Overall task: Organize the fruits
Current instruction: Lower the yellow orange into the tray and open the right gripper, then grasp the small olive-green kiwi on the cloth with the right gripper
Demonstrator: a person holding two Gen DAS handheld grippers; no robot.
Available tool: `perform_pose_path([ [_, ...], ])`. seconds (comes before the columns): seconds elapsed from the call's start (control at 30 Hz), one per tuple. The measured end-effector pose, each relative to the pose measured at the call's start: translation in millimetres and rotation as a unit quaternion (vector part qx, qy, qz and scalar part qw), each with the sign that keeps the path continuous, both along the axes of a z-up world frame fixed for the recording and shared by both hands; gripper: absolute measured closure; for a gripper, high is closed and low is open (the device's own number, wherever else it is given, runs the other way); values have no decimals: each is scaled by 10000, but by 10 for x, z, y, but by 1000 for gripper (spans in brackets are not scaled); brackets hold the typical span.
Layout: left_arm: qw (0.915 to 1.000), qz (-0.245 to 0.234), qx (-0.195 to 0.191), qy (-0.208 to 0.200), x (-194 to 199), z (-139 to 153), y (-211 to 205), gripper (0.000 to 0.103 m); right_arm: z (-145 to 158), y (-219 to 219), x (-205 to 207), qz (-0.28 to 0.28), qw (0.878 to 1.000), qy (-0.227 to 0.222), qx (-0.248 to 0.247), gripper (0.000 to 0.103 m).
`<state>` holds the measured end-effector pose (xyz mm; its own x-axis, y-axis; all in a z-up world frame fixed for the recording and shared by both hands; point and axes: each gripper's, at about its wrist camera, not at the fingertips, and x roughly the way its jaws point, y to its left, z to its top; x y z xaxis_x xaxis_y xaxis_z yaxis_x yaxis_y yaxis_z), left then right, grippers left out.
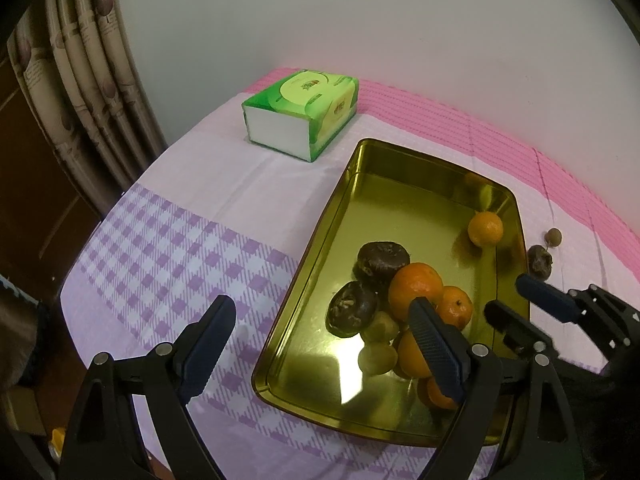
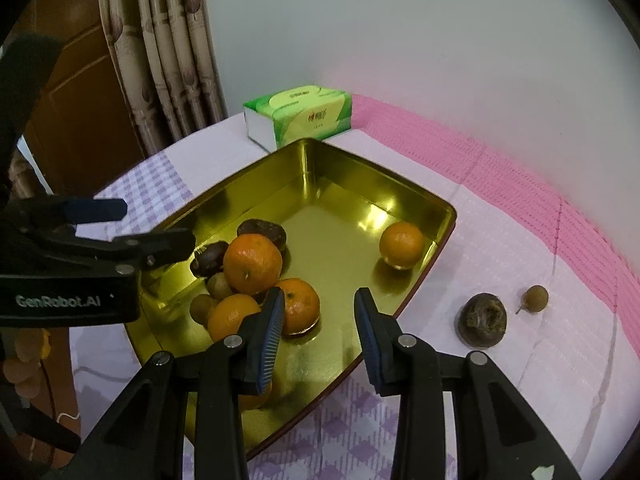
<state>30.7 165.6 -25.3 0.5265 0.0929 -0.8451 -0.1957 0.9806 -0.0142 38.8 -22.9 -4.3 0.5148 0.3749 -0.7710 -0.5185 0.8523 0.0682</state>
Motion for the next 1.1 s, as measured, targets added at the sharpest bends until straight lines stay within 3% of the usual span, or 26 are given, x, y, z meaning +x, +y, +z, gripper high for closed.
perform_pose_path([
  [0.33, 10000, -45, 71, -29, -3, 15, -32, 15, 138, -420, 69, -542, 9982, -134, 199, 68],
  [0.8, 10000, -28, 92, -19, -20, 8, -44, 15, -118, -1553, 345, -1819, 9833, 62, -26, 68],
  [1.1, 9996, -135, 186, -168, -21, 45, -97, 15, -346, -1594, 625, -1895, 9816, 213, 76, 68],
])
